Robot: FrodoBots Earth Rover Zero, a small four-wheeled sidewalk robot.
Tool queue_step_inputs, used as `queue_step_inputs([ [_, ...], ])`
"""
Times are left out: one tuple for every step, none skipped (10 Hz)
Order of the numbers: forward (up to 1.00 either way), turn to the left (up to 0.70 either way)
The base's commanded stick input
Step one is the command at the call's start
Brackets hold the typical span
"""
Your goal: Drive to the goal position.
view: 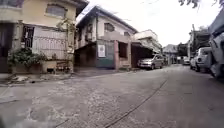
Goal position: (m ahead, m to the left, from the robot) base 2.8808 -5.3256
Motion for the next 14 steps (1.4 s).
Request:
queue_step_inputs([
  [1.0, -0.06],
  [1.0, 0.0],
  [1.0, 0.0],
  [1.0, 0.0],
  [1.0, 0.0],
  [1.0, 0.0],
  [1.0, -0.21],
  [1.0, -0.27],
  [1.0, -0.12],
  [1.0, 0.0],
  [1.0, -0.21],
  [1.0, -0.07],
  [1.0, -0.18],
  [1.0, -0.27],
])
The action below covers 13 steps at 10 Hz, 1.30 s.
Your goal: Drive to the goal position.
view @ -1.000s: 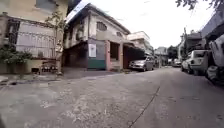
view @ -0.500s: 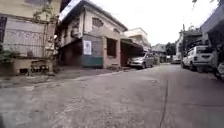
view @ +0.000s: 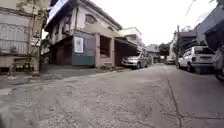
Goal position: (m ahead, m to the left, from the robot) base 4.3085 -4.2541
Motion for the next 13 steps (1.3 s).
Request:
queue_step_inputs([
  [1.0, -0.27],
  [1.0, -0.27],
  [1.0, -0.11],
  [1.0, 0.0],
  [1.0, 0.0],
  [1.0, -0.08],
  [1.0, -0.27],
  [1.0, -0.27],
  [1.0, -0.27],
  [1.0, -0.15],
  [1.0, 0.0],
  [1.0, 0.0],
  [1.0, 0.0],
])
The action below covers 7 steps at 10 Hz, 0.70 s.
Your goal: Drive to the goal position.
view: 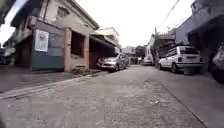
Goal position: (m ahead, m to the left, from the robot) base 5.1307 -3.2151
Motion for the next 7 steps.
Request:
queue_step_inputs([
  [1.0, 0.0],
  [1.0, 0.0],
  [1.0, -0.24],
  [1.0, -0.03],
  [1.0, 0.0],
  [1.0, 0.0],
  [1.0, 0.0],
])
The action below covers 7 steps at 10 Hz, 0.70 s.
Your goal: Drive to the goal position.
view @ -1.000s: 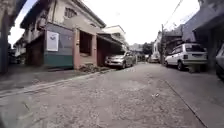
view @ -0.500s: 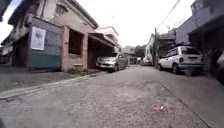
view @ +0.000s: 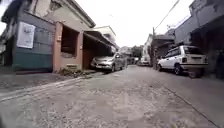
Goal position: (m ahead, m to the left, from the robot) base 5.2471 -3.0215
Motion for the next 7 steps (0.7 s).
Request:
queue_step_inputs([
  [1.0, 0.0],
  [1.0, -0.05],
  [1.0, -0.21],
  [1.0, -0.22],
  [1.0, -0.03],
  [1.0, 0.0],
  [1.0, 0.0],
])
